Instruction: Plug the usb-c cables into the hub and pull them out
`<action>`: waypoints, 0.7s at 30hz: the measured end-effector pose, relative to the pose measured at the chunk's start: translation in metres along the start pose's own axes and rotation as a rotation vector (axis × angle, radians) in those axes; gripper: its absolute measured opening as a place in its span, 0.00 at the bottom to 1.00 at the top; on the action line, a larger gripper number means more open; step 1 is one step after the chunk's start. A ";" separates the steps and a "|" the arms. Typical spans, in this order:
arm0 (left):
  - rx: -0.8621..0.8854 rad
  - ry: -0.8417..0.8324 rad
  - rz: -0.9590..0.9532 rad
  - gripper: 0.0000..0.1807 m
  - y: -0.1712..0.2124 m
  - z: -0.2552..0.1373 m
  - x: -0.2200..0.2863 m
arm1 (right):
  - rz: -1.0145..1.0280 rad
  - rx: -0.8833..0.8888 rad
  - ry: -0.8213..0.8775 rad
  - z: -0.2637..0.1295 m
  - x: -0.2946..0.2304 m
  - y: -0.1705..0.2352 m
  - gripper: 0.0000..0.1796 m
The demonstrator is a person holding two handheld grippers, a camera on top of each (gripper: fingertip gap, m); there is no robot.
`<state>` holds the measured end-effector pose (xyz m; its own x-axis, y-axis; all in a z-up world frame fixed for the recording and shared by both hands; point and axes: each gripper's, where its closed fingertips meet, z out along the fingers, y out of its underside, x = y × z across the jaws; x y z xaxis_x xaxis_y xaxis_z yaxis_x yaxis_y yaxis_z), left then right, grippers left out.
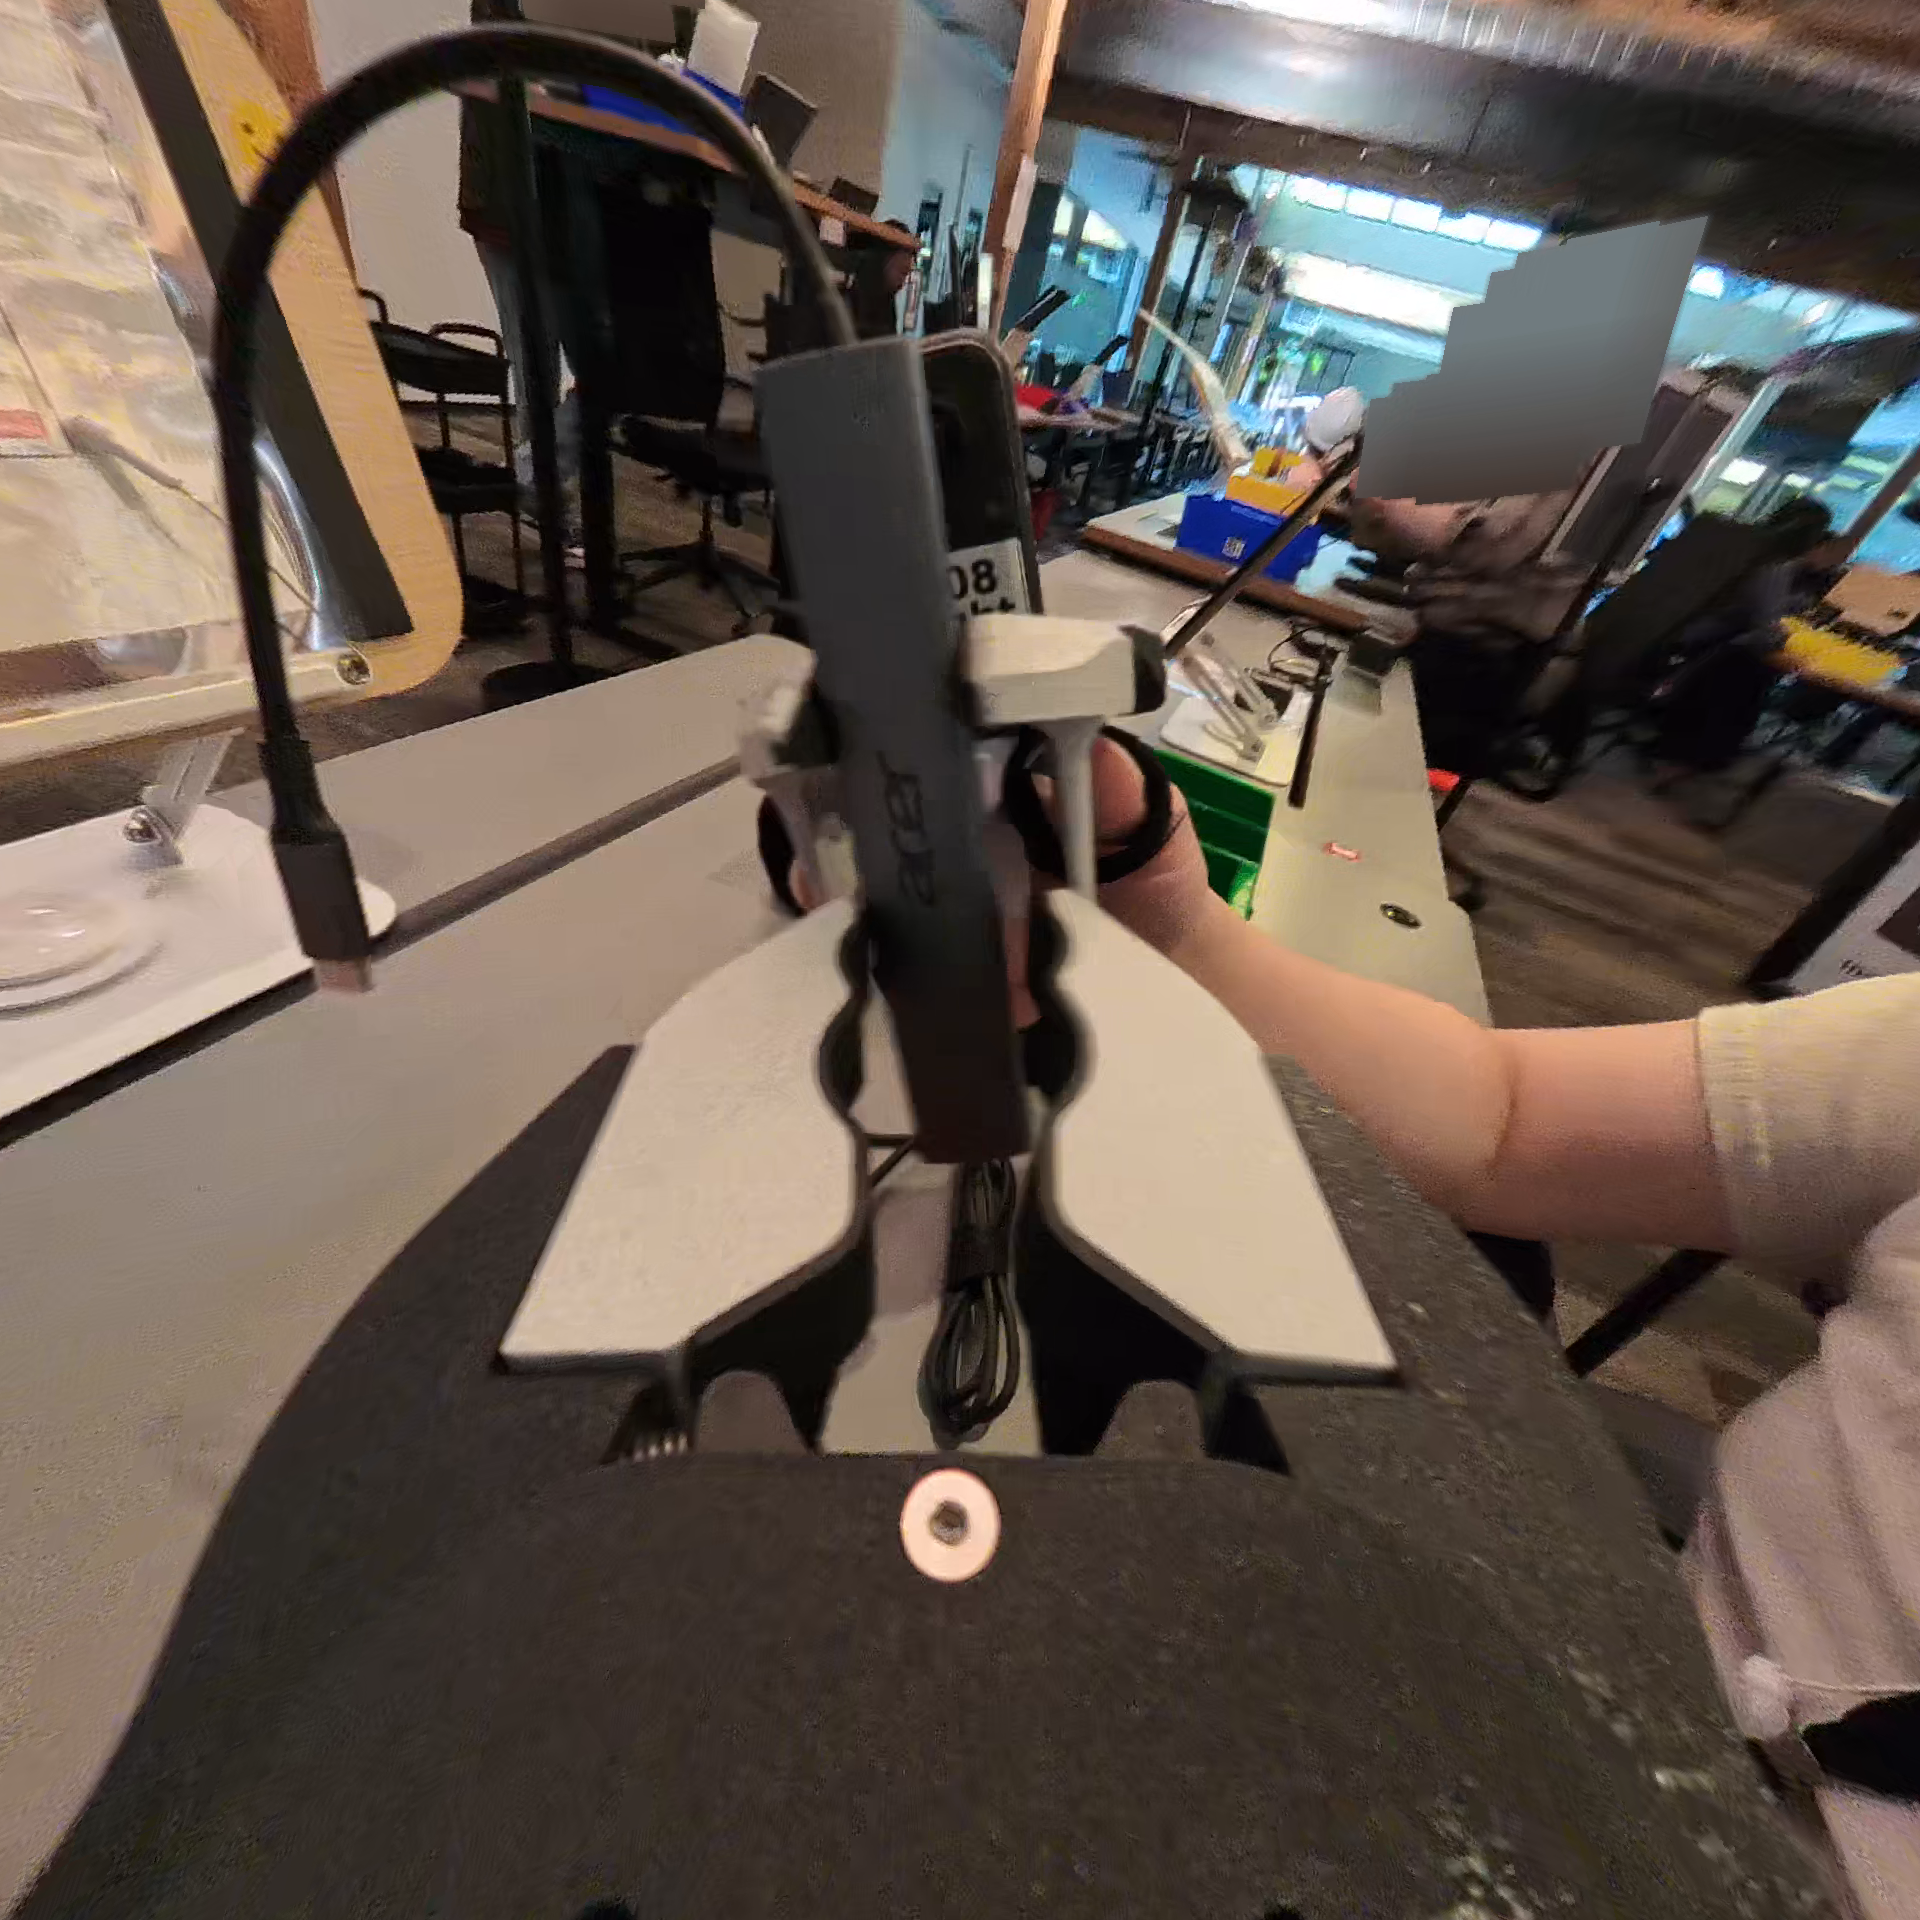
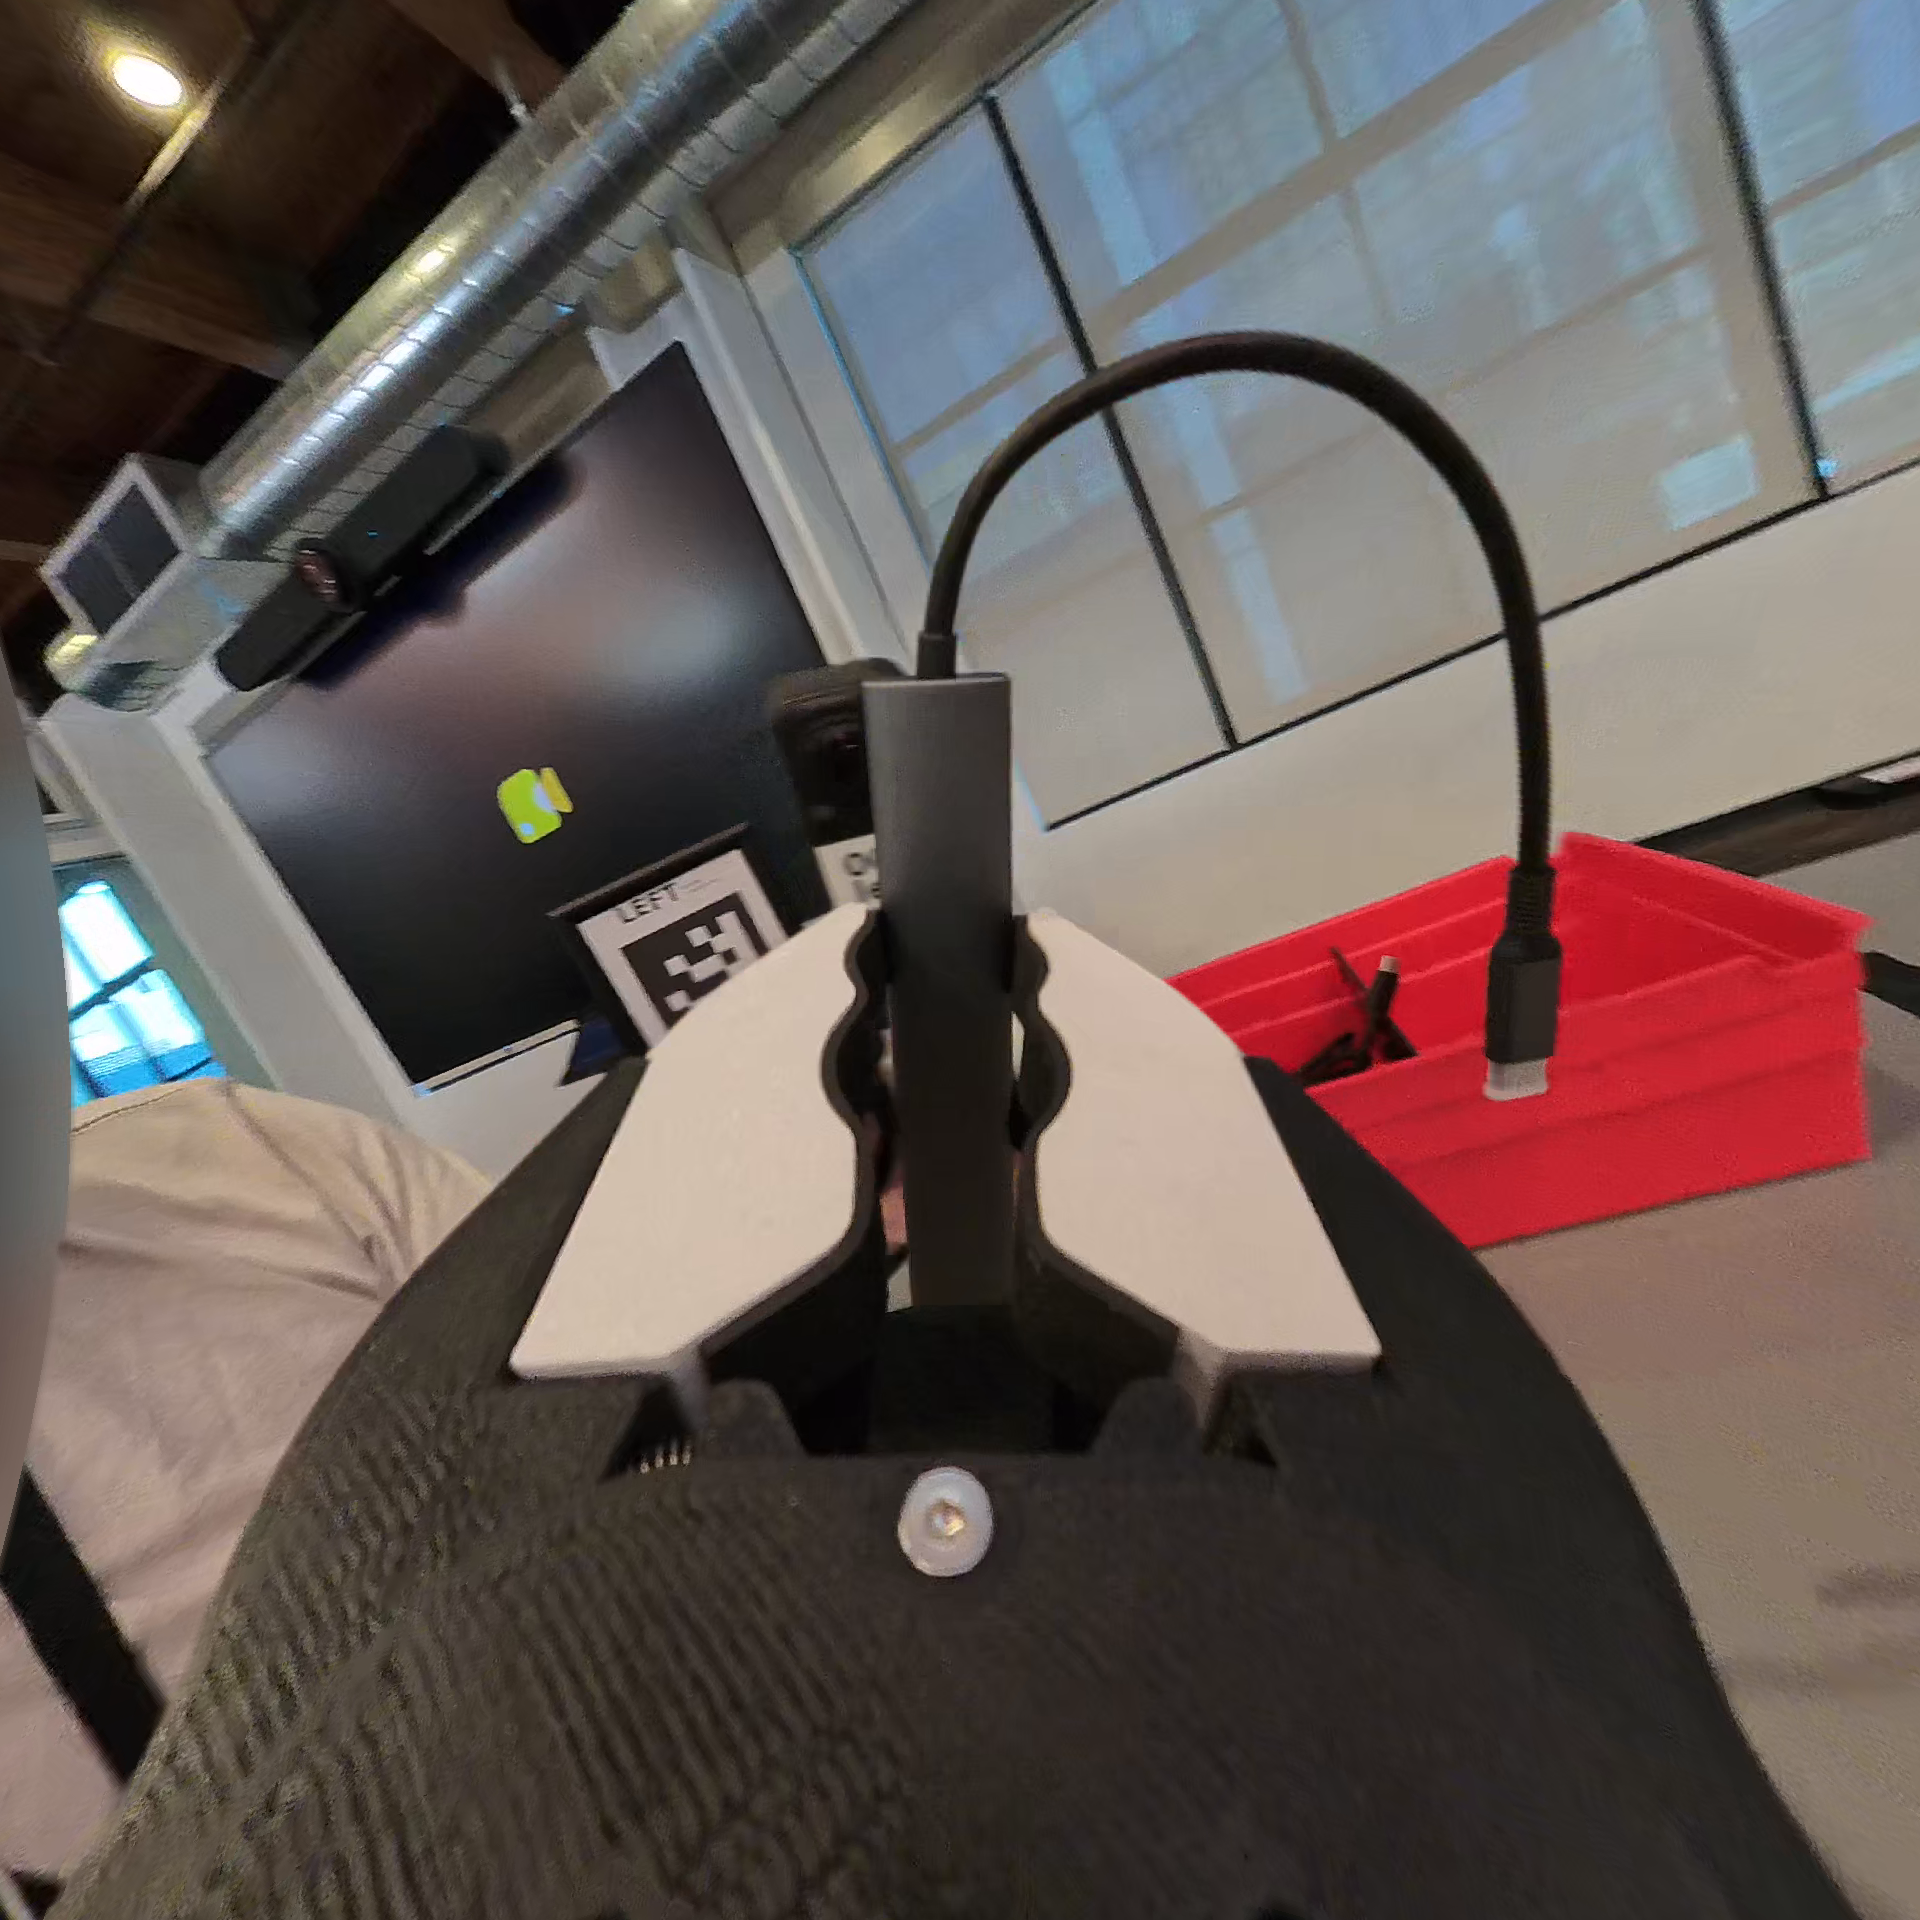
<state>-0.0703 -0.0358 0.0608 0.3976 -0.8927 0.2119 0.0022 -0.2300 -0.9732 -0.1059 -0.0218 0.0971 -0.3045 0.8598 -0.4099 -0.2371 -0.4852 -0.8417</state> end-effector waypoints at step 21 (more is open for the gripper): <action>-0.854 -0.457 0.047 0.13 0.179 -0.062 -0.077 | -0.363 -0.959 0.849 -0.139 0.087 0.043 0.16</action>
<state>-0.1572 -0.0322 -0.1246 0.6988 -0.7130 -0.0565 -0.6183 -0.5625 -0.5489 -0.0140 0.0541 -0.0236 0.3870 0.9174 0.0931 0.6639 -0.2071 -0.7185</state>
